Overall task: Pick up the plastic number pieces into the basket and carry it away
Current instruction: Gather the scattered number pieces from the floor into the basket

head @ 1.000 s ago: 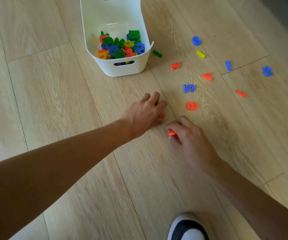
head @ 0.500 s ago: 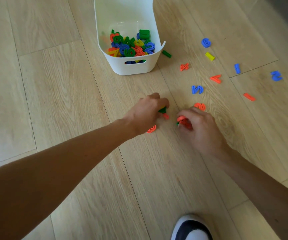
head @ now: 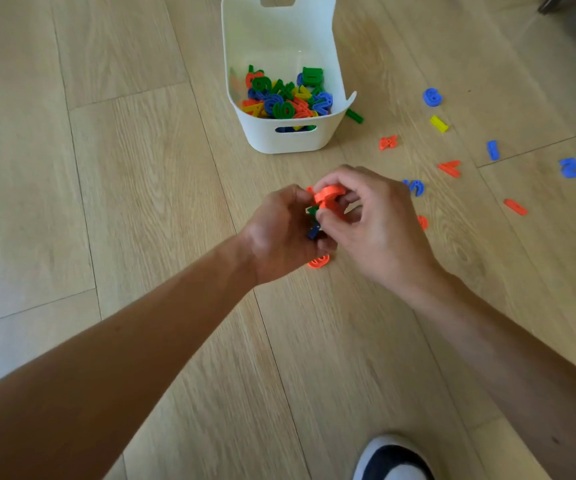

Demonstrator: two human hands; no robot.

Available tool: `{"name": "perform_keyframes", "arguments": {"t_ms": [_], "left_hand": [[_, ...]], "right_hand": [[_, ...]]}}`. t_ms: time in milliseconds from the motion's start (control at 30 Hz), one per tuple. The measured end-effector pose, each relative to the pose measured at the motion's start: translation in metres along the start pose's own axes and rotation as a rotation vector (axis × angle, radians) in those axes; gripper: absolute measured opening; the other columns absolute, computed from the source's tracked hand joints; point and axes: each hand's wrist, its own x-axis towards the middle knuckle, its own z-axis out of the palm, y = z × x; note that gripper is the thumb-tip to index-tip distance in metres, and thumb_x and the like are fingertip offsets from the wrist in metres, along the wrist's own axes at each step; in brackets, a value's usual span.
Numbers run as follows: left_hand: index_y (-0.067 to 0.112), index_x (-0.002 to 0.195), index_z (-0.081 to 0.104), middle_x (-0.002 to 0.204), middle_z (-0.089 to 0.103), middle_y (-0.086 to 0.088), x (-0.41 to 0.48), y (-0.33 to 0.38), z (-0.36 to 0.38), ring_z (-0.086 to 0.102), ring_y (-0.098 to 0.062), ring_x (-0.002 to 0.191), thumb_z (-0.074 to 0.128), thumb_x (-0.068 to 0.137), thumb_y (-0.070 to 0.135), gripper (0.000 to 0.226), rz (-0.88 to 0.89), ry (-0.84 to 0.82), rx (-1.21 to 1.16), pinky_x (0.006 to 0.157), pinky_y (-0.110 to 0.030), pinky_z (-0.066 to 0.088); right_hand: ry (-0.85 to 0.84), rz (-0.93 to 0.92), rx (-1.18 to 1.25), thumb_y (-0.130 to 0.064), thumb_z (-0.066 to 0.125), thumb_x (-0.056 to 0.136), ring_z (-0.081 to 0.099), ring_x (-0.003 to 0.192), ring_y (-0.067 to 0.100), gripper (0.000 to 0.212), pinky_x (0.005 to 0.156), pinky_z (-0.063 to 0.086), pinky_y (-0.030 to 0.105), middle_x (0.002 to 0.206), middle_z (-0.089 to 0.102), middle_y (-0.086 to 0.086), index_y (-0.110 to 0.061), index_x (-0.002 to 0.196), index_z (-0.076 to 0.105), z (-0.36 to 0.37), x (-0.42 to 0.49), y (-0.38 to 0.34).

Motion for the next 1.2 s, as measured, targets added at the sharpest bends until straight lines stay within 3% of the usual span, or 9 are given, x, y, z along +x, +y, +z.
{"name": "perform_keyframes", "arguments": {"t_ms": [167,267,400,467,533,600,667,900,1200], "left_hand": [[0.011,0.103,0.061,0.098,0.06,-0.008,0.003,-0.002,0.013,0.057,-0.022,0.095,0.027,0.099,0.062,0.061,-0.046,0.106,-0.133,0.081,-0.031,0.045],[0.012,0.097,0.06,0.083,0.059,-0.005,0.004,-0.004,0.013,0.058,-0.017,0.081,0.03,0.102,0.054,0.051,-0.032,0.164,-0.135,0.07,-0.029,0.049],[0.009,0.083,0.054,0.071,0.055,-0.008,0.003,-0.003,0.006,0.049,-0.014,0.056,0.034,0.103,0.039,0.041,0.02,0.197,-0.211,0.046,-0.019,0.033],[0.01,0.079,0.052,0.074,0.056,-0.01,-0.001,0.0,0.001,0.046,-0.014,0.059,0.036,0.103,0.035,0.038,0.031,0.199,-0.235,0.041,-0.017,0.029],[0.01,0.079,0.053,0.077,0.057,-0.01,-0.003,0.001,-0.005,0.045,-0.014,0.061,0.037,0.102,0.034,0.036,0.058,0.246,-0.201,0.04,-0.017,0.029],[0.01,0.082,0.055,0.078,0.059,-0.01,-0.004,0.001,-0.012,0.048,-0.014,0.059,0.039,0.102,0.033,0.034,0.084,0.336,-0.113,0.04,-0.017,0.033],[0.009,0.087,0.057,0.079,0.062,-0.01,-0.005,0.001,-0.014,0.051,-0.015,0.059,0.04,0.102,0.033,0.032,0.106,0.406,-0.047,0.04,-0.017,0.037],[0.011,0.084,0.057,0.093,0.065,-0.014,-0.004,0.003,-0.008,0.056,-0.016,0.063,0.043,0.102,0.031,0.03,0.118,0.416,-0.027,0.043,-0.018,0.041],[0.012,0.094,0.057,0.079,0.061,-0.007,0.01,0.006,0.013,0.05,-0.012,0.058,0.048,0.1,0.033,0.024,0.079,0.374,0.038,0.04,-0.016,0.035]], "right_hand": [[-0.097,-0.104,-0.174,-0.015,0.072,0.08,0.061,0.081,0.015,0.026,0.074,0.055,0.038,0.102,0.059,0.0,-0.016,0.105,0.073,0.004,-0.001,-0.007],[-0.113,-0.139,-0.13,-0.018,0.072,0.081,0.062,0.079,0.012,0.027,0.072,0.057,0.035,0.109,0.06,-0.001,-0.014,0.107,0.074,-0.002,-0.004,-0.01],[0.14,-0.095,0.034,-0.008,0.065,0.084,0.063,0.08,0.016,0.019,0.062,0.051,0.028,0.096,0.064,0.001,-0.014,0.1,0.073,-0.007,-0.01,-0.001],[0.192,0.008,0.077,-0.004,0.063,0.083,0.061,0.081,0.01,0.017,0.063,0.045,0.02,0.09,0.064,-0.003,-0.015,0.095,0.069,0.0,-0.014,0.013],[0.019,0.039,-0.027,-0.003,0.066,0.078,0.058,0.085,0.008,0.021,0.072,0.045,0.019,0.09,0.061,-0.007,-0.016,0.094,0.067,0.01,-0.021,0.03],[-0.196,-0.055,-0.223,-0.008,0.07,0.076,0.056,0.096,0.013,0.023,0.083,0.049,0.031,0.097,0.06,-0.006,-0.018,0.096,0.067,0.022,-0.029,0.043],[-0.269,-0.163,-0.354,-0.011,0.071,0.076,0.055,0.098,0.017,0.022,0.084,0.049,0.035,0.1,0.061,-0.005,-0.018,0.096,0.066,0.03,-0.033,0.048],[-0.251,-0.257,-0.481,-0.012,0.066,0.08,0.057,0.085,0.021,0.011,0.073,0.05,0.035,0.089,0.062,-0.001,-0.015,0.09,0.066,0.038,-0.037,0.055],[-0.227,-0.213,-0.443,-0.016,0.067,0.079,0.055,0.085,0.017,0.007,0.07,0.05,0.033,0.086,0.06,-0.003,-0.016,0.086,0.064,0.022,-0.042,0.08]]}}
